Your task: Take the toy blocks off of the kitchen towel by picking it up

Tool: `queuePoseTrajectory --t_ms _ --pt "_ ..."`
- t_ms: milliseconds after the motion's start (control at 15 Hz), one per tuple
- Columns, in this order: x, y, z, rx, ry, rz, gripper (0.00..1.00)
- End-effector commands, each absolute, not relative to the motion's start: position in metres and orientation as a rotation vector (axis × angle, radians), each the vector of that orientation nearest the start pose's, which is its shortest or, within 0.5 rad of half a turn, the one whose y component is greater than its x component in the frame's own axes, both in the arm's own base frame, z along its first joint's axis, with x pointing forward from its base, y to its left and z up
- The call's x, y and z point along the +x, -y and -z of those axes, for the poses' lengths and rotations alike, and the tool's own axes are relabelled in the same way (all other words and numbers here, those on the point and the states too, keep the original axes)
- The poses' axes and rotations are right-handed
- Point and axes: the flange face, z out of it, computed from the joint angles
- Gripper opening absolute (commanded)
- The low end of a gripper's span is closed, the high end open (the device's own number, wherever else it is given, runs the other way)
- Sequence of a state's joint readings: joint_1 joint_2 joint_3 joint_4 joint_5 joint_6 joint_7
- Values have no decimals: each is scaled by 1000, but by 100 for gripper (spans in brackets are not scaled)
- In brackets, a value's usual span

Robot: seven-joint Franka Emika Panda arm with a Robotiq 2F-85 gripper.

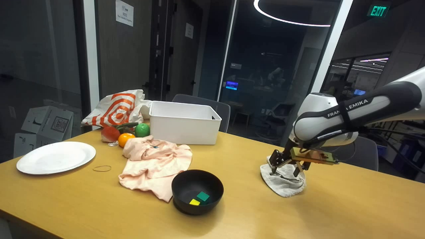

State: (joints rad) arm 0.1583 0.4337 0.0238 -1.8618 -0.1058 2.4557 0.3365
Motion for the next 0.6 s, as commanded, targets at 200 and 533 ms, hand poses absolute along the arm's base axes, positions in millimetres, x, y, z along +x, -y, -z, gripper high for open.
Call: queuePoseTrajectory --t_ms 200,533 --pt "637 -129 -266 -3174 -33 289 99" --pt "637 -135 -252 -3259 114 432 100"
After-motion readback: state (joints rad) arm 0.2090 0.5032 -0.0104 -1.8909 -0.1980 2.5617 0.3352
